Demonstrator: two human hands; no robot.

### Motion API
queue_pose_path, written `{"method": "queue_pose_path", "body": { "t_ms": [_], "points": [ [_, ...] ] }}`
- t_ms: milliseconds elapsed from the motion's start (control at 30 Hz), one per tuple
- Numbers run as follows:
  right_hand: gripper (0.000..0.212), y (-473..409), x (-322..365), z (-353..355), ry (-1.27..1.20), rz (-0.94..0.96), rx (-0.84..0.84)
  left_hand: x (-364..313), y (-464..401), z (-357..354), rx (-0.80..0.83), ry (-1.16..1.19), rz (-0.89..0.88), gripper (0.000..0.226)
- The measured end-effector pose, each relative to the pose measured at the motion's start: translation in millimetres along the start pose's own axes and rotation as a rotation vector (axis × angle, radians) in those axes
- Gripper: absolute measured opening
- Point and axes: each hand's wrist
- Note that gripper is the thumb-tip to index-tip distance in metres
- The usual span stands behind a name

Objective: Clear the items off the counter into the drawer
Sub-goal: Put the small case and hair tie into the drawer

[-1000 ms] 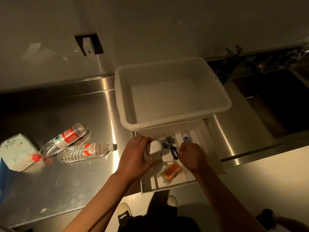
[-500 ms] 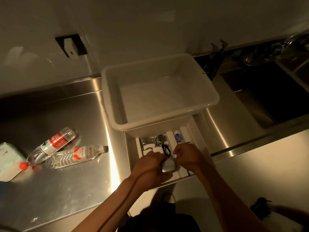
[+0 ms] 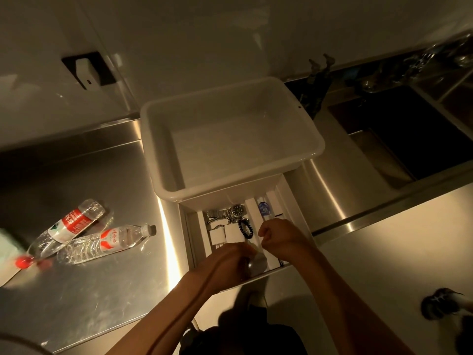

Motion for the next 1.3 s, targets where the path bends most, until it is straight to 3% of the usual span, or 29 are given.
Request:
{"method": "queue_pose_path", "body": {
  "t_ms": [300,667,867,1100,1300],
  "points": [
    [0.024,-5,10,-6,0.015,0.055,0.003,-7,-8,-2,-0.024,-0.149,0.114,0.034],
    [0.021,-5,24,-8,0.037,0.100,0.013,4,-3,7,-0.027,-0.284,0.045,0.025],
    [0.025,-9,42,-6,0.061,0.159,0.012,20,11,37,-0.180,-0.392,0.145,0.045],
    [0.017,-9,86,-15,0.076,0.262,-0.039,30,42,76,-0.406,-0.356,0.139,0.043],
    [0.022,-9,147,-38,0.038,0.401,-0.073,70,95,102,-0.585,-0.218,0.288,0.037]
  ]
}}
Point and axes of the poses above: each hand's wrist, its own y-axis away from the middle knuckle, its own z-axis out of the back of the hand, x = y × z, and after that the axes turned 7 degrees about -y, right-handed
